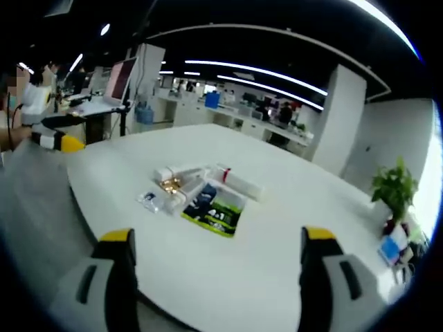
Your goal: Arrange the skincare products in the storage area until every visible bottle or jar stands upright without overlapping.
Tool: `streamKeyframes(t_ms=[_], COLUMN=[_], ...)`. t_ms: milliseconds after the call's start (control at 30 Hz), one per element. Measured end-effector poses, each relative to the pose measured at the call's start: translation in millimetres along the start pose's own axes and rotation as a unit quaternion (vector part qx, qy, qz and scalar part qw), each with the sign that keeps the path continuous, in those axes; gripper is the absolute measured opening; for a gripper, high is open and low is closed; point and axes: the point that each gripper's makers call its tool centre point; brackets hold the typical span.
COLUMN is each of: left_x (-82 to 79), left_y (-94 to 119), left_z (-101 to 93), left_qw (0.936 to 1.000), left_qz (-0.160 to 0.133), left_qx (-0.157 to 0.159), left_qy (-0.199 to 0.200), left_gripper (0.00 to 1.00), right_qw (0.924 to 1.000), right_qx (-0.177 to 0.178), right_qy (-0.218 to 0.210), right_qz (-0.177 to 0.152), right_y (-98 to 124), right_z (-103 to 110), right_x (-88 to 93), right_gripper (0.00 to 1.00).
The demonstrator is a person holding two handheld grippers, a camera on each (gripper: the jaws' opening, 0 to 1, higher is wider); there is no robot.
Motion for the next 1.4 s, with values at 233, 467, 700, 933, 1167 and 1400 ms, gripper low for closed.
streamKeyframes(t_ms=[233,467,700,933,1167,1400], left_x=[0.6,0.3,0.5,1.7,3.2,3.4], left_y=[0.4,0.7,0.9,0.7,0.5,-0.3], left_z=[2.2,2.0,2.5,3.4,4.5,3.7], left_qw=[1.0000,1.0000,1.0000,1.0000,0.9999,0.9999], left_qz=[-0.002,-0.003,-0.001,-0.001,0.002,0.006], left_qx=[-0.001,-0.002,-0.005,-0.007,-0.010,-0.009], left_qy=[0.001,0.001,0.001,0.002,0.003,0.004], left_gripper=[0.97,0.97,0.97,0.97,0.97,0.97], right_qw=[0.9989,0.9951,0.9902,0.9840,0.9761,0.9700], right_qx=[-0.018,-0.048,-0.086,-0.118,-0.145,-0.159], right_qy=[0.044,0.086,0.110,0.132,0.160,0.180], right_qz=[0.004,0.006,0.009,0.017,0.028,0.040], right_y=[-12.4,-26.7,-47.3,-71.1,-102.6,-137.5], right_z=[-7.2,-10.3,-13.9,-16.8,-26.2,-33.8], right_x=[-7.3,-16.7,-32.0,-37.6,-43.5,-44.2], right_gripper=[1.00,1.00,1.00,1.00,1.00,1.00])
Point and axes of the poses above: the point that each gripper's makers call its tool centre point, and the gripper's own axes: y roughly backward along the fingers, z roughly to its left, x roughly out of its underside, and after that the axes turned 14 degrees about x, right-handed
